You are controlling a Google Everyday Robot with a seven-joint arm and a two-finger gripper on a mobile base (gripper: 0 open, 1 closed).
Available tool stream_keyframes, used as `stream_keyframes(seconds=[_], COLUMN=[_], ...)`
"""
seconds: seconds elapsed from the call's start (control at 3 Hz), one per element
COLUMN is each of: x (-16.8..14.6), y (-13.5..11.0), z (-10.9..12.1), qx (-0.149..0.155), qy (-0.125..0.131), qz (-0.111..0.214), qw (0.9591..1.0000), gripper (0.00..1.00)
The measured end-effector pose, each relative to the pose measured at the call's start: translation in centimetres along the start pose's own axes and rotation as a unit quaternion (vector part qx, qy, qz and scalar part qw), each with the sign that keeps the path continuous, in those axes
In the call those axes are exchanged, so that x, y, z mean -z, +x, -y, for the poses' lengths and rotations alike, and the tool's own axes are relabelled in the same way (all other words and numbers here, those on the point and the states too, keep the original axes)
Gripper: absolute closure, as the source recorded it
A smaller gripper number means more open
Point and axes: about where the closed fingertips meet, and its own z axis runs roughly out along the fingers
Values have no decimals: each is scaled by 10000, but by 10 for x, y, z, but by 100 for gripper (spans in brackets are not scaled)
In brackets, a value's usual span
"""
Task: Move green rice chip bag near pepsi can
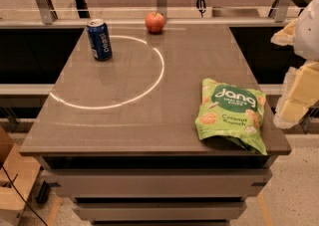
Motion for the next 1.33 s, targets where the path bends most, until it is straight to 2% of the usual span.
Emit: stream_keyframes(seconds=[0.33, 0.67, 1.0, 1.33], x=[-7, -41, -78, -104], y=[-3, -11, -12, -8], z=[4, 6, 0, -9], qx=[-36, -183, -418, -580], qy=[-32, -308, -613, -794], qz=[492, 1179, 1507, 1473], qw=[9988, 9924, 9858, 9842], gripper=[0, 0, 0, 0])
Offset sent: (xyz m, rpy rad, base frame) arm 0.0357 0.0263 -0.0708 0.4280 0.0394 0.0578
